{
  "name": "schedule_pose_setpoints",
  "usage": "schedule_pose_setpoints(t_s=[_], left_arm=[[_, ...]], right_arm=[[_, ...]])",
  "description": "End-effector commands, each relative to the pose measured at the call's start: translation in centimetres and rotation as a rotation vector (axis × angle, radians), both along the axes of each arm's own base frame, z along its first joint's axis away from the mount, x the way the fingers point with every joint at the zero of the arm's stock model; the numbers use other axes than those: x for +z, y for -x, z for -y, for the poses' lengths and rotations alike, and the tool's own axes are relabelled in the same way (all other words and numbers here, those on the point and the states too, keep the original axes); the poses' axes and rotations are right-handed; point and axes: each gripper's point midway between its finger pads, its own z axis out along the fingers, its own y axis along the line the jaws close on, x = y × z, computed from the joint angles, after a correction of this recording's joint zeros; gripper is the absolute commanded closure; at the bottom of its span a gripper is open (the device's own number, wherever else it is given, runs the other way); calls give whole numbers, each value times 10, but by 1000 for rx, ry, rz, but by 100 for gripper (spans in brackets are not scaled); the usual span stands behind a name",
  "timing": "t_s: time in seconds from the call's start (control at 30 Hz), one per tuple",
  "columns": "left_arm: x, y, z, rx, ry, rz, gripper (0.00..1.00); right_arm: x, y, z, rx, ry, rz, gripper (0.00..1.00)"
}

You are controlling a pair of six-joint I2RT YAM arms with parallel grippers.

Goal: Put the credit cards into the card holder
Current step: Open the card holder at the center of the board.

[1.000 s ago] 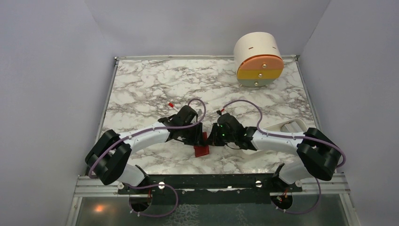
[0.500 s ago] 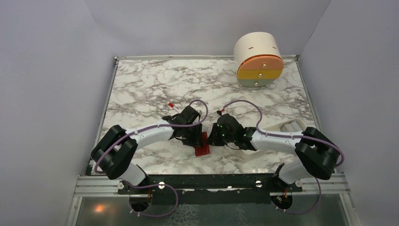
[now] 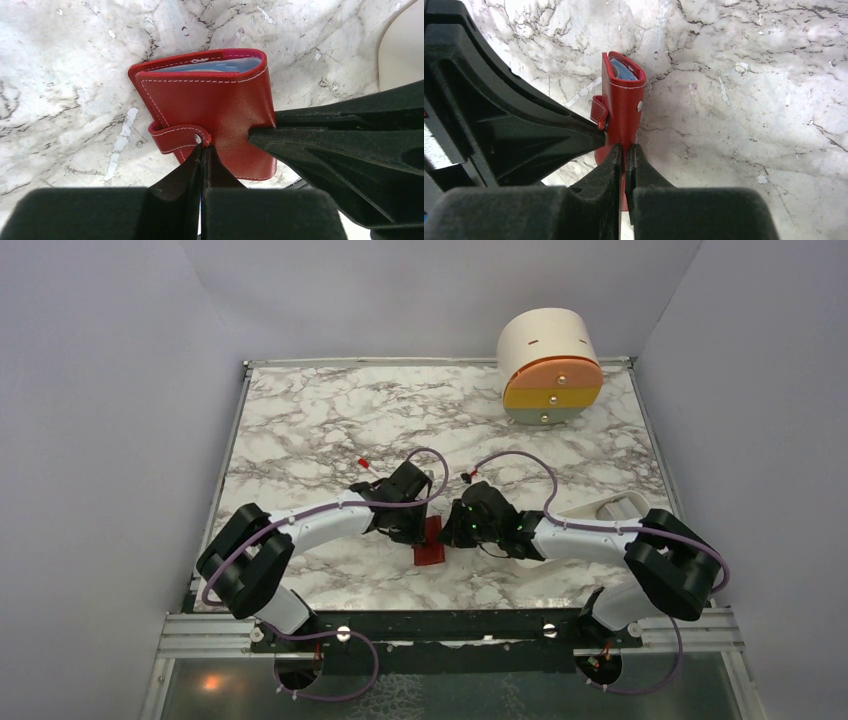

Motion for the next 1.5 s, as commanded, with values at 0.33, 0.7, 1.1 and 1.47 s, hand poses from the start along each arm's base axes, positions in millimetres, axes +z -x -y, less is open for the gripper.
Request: schedule_pose_setpoints(t_s=[0.33, 0.7, 1.1, 1.47], left_arm=[[25, -22, -37, 112, -83, 159, 100], [65, -18, -13, 140, 143, 162, 100], [89, -15, 1, 138, 272, 175, 100], [91, -16, 4, 141, 289, 169, 100]], right_arm=[[-16, -13, 13, 9, 133, 69, 99], [0, -10, 17, 38, 244, -1, 61], [36, 3, -7, 108, 89, -25, 42], [39, 2, -15, 113, 56, -24, 39]])
